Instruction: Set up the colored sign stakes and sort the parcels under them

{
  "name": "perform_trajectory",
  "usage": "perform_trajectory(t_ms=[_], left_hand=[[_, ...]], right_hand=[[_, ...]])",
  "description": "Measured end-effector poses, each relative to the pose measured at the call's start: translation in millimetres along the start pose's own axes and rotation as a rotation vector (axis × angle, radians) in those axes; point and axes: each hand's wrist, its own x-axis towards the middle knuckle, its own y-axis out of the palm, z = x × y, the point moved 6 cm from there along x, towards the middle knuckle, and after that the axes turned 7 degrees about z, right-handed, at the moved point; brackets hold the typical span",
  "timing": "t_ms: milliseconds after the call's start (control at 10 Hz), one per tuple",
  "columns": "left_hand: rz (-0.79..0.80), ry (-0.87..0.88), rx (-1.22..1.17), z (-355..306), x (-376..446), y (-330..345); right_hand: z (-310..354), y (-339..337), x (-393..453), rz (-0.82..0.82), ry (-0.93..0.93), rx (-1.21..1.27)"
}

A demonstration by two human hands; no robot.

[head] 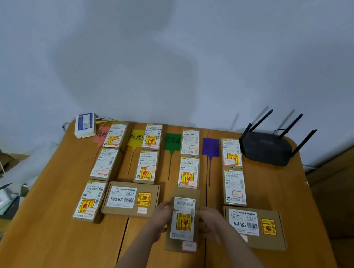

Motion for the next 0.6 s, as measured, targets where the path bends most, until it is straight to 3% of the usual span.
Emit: perform_trajectory(t_ms=[300, 600], left_hand=[[-0.010, 0.012, 0.083, -18, -22, -5], [-0.056, 0.146, 0.130, -58, -82, -15]], right_hand=[[6, 1, -18, -0.042, -0.017, -0.042], [56, 1, -100, -0.135, -0.233, -0.075]])
